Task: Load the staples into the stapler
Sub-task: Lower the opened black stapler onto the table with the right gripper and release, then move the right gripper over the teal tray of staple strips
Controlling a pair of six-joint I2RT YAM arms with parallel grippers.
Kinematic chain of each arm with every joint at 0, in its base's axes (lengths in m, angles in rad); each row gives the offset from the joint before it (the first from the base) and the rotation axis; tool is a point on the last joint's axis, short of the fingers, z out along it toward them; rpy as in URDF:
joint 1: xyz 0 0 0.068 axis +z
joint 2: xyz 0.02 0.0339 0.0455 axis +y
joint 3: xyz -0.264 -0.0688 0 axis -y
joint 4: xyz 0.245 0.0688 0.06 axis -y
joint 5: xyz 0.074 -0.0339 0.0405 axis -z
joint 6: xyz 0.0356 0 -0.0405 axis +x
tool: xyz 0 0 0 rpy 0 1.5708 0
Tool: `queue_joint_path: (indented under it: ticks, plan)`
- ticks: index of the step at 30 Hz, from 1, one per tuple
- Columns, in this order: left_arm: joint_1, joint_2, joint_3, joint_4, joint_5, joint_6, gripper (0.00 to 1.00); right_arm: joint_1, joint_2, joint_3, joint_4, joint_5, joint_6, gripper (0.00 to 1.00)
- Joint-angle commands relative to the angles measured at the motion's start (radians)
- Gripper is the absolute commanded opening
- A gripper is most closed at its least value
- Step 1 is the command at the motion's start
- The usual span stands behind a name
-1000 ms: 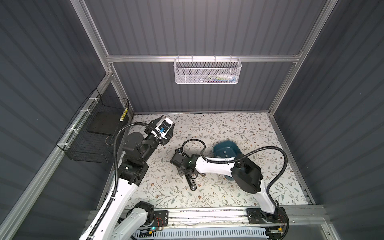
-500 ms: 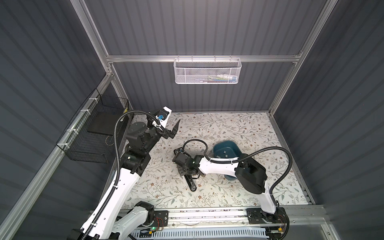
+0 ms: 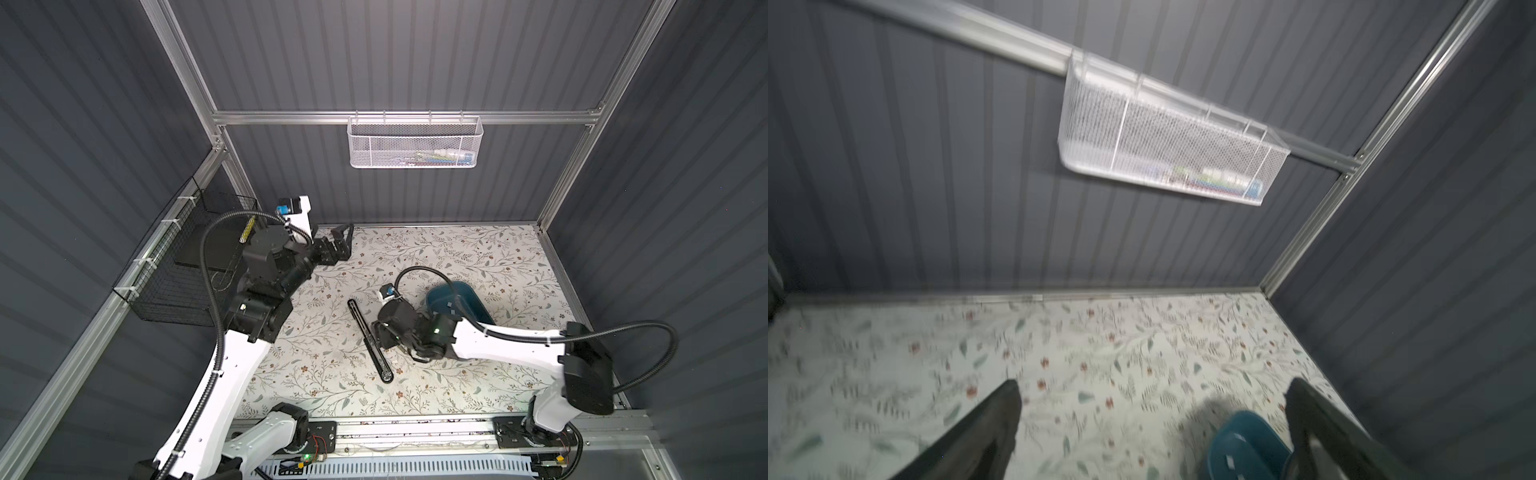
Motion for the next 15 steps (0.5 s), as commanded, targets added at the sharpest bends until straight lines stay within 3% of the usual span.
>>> queue_joint_path:
  ticks: [1, 5, 8, 10, 15]
  plan:
    - [0.003, -0.160, -0.211, -0.106, -0.076, -0.233, 0.99, -0.002, -0.196, -0.114, 0.024, 0.037, 0.002, 0.74]
    - [0.004, -0.358, -0.492, 0.040, -0.077, -0.162, 0.99, -0.006, -0.417, -0.207, -0.033, 0.013, 0.011, 0.74]
    - [0.004, -0.279, -0.520, -0.018, -0.143, -0.159, 0.99, -0.023, -0.519, -0.231, -0.128, 0.052, 0.037, 0.72]
    - [0.004, -0.197, -0.520, -0.043, -0.131, -0.081, 0.99, -0.069, -0.539, -0.228, -0.197, 0.059, 0.051, 0.68]
    - [0.004, -0.147, -0.613, 0.040, -0.233, -0.012, 0.99, -0.246, -0.519, -0.221, -0.278, -0.057, 0.012, 0.60]
